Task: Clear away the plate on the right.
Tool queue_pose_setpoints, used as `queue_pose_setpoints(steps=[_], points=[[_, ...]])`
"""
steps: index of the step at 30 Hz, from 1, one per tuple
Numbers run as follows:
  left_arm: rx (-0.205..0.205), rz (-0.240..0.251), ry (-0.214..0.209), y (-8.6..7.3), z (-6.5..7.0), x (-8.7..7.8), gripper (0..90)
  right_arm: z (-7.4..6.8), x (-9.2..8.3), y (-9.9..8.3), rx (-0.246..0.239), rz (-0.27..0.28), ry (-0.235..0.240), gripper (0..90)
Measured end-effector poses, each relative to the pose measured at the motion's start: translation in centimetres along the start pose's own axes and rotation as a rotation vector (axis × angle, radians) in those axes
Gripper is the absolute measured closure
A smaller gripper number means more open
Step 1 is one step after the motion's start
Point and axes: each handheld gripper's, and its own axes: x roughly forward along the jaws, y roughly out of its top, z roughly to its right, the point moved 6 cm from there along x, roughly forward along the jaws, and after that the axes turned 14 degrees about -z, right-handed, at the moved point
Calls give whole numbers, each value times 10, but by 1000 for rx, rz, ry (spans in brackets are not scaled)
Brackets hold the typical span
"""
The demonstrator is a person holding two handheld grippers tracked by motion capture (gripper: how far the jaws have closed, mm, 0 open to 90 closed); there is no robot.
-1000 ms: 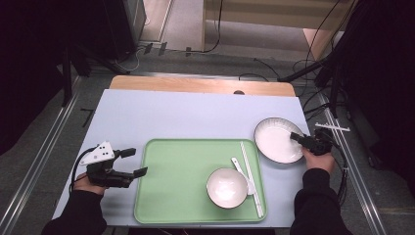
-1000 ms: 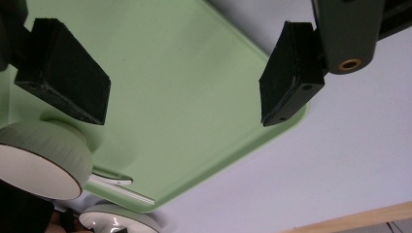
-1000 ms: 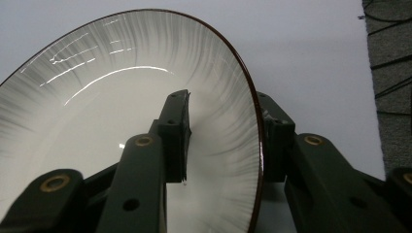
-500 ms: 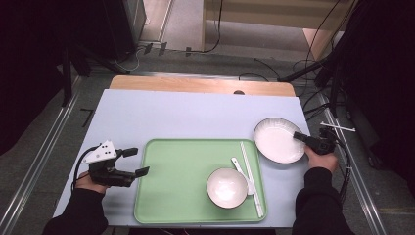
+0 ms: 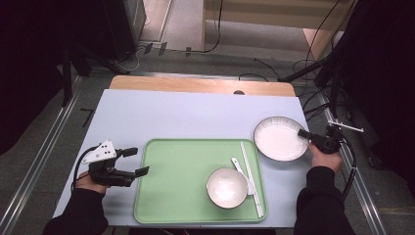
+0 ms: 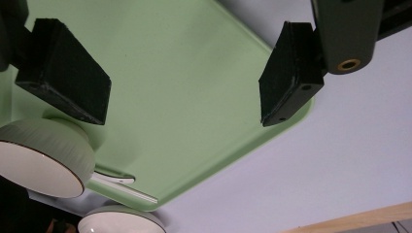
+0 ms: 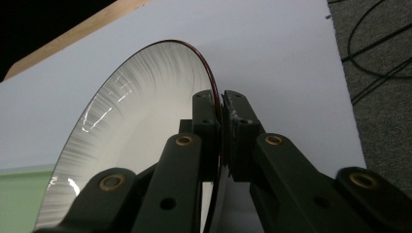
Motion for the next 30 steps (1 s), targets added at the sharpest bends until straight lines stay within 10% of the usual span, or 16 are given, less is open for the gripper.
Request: queue_pose_setpoints(steps=[19,30], points=[[-172,50,2,10,-4,2,186,-19,-21,8,69,68,85,851],[-192,23,-31,22,5,13,156,-50,-20,10,-7,36,147,849]])
